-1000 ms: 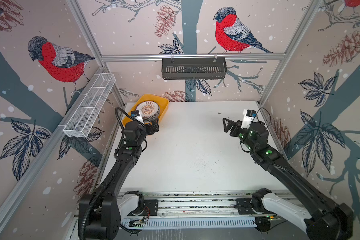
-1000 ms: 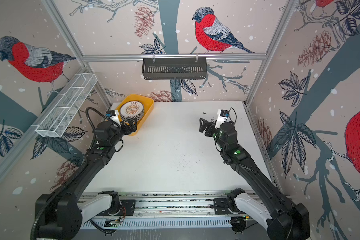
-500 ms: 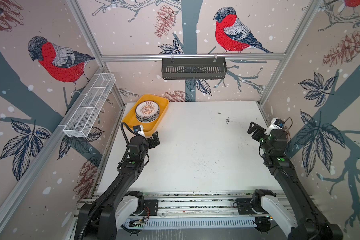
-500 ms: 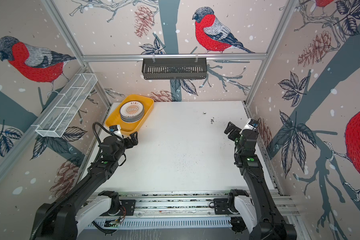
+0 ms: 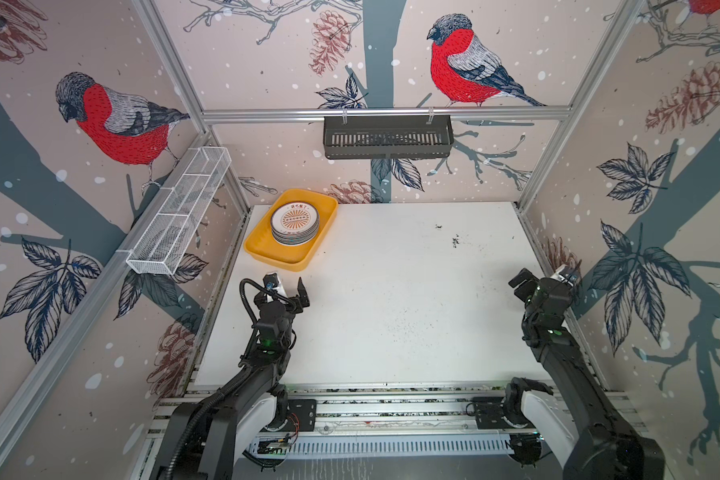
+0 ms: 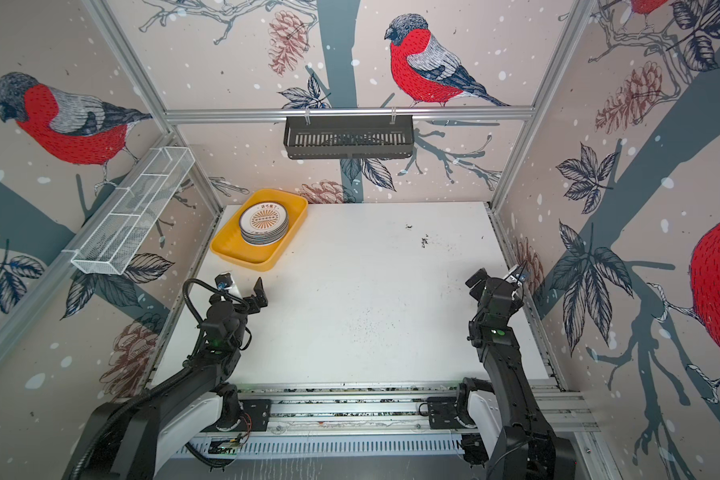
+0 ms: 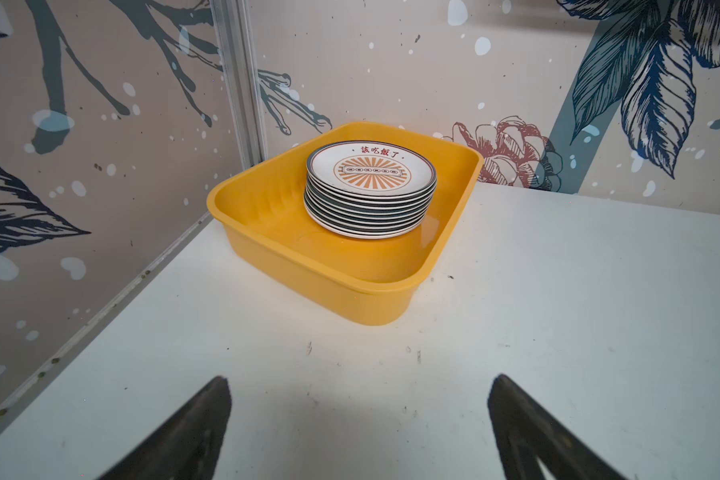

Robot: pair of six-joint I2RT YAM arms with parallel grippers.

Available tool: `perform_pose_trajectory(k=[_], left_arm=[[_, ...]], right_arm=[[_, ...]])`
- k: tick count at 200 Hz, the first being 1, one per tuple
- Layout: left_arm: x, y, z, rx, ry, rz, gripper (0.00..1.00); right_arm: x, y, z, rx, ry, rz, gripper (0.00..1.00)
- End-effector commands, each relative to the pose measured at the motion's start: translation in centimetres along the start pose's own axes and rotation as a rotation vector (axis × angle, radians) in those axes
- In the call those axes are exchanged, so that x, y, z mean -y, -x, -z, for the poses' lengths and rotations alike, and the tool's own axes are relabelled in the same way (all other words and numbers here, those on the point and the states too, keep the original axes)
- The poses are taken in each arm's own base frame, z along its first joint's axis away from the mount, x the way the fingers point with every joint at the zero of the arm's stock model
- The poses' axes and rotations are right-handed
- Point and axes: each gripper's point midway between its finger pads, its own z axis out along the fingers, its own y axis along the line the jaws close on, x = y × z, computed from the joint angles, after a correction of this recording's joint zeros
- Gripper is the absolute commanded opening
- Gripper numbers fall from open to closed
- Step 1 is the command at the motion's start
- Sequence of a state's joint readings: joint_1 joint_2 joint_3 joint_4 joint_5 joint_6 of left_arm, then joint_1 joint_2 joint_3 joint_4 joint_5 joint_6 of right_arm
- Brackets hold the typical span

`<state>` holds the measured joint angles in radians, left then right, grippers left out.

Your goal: Place the plates into the plastic bin on the countertop

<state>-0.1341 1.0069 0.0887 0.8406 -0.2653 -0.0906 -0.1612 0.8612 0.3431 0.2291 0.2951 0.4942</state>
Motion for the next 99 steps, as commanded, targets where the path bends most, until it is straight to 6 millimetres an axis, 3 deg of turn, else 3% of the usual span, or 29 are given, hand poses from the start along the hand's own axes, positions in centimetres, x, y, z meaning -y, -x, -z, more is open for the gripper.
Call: perform_pose_trajectory(k=[1, 47, 99], left_arm=[[-0.1, 3.8, 0.0, 0.166, 0.017, -0.03, 0.97], [-1.2, 2.8, -0.6, 0.182, 0.083, 0.008, 0.96], [-1.2, 3.1, -0.9, 0.224, 0.092, -0.041, 0.96]], right_arm=[[0.4, 1.6, 0.1, 0.127, -0.017, -0.002, 0.99], [-0.9, 0.5, 0.4, 0.194, 0.034, 0.074, 1.0], [-5.2, -1.4, 0.5, 0.23, 0.122, 0.247, 1.0]])
